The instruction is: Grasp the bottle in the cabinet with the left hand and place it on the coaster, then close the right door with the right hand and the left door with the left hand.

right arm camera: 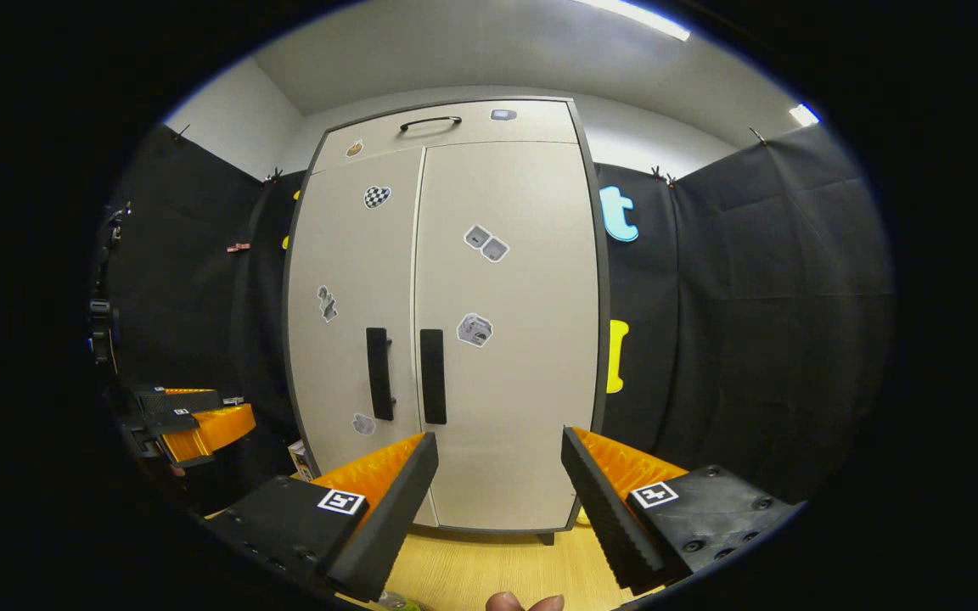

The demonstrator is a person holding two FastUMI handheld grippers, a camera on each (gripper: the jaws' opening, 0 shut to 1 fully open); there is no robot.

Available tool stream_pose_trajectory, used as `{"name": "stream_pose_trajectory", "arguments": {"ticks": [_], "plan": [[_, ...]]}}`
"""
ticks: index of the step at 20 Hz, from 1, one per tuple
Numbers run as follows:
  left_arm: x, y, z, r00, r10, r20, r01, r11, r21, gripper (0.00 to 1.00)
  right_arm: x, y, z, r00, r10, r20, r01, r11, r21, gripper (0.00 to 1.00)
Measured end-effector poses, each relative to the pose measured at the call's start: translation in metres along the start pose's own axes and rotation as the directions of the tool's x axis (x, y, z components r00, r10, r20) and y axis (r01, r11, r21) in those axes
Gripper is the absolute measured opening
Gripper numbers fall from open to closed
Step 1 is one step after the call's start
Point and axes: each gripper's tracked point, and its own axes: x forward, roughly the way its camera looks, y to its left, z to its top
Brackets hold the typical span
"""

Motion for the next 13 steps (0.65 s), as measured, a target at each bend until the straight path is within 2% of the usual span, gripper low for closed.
{"name": "stream_pose_trajectory", "arguments": {"ticks": [13], "plan": [[0.014, 0.000, -0.003, 1.000, 0.018, 0.015, -0.019, 1.000, 0.010, 0.95, 0.009, -0.003, -0.010, 1.000, 0.005, -0.006, -0.005, 1.000, -0.002, 0.97]]}}
